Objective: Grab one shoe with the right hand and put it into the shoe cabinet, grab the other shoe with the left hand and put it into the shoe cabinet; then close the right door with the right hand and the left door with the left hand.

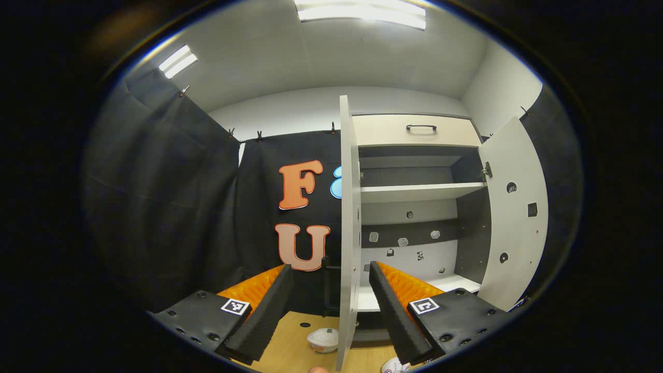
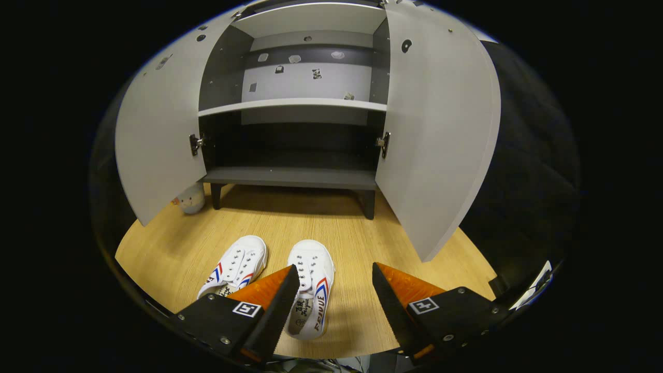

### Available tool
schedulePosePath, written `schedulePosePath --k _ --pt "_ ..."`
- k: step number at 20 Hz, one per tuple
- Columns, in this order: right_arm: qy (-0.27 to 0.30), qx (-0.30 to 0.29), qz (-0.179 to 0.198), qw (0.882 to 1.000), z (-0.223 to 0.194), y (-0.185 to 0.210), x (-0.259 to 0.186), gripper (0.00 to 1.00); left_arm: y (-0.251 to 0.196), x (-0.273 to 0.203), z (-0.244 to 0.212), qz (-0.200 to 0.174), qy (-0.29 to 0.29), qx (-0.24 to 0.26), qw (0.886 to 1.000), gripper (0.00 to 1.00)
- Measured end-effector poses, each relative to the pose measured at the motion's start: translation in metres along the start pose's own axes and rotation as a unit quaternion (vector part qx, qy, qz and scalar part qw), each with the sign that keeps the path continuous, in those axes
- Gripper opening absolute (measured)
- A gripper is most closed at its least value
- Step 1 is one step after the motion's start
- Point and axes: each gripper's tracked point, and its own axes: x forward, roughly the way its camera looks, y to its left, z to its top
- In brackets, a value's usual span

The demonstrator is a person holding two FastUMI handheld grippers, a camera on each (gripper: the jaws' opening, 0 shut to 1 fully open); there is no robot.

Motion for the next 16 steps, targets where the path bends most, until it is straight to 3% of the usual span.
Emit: schedulePosePath --k 6,12,16 --pt "0.074 0.029 0.014 0.997 -0.057 0.009 0.028 0.70 0.002 -0.002 -0.003 0.009 0.004 0.014 1.000 0.96" --pt "0.117 0.055 0.025 0.991 -0.082 0.013 0.047 0.55 0.002 -0.002 -0.004 0.013 0.007 0.020 1.000 0.96" --pt "0.139 0.091 0.033 0.986 -0.088 0.018 0.055 0.34 0.003 -0.003 -0.006 0.014 0.012 0.026 1.000 0.94"
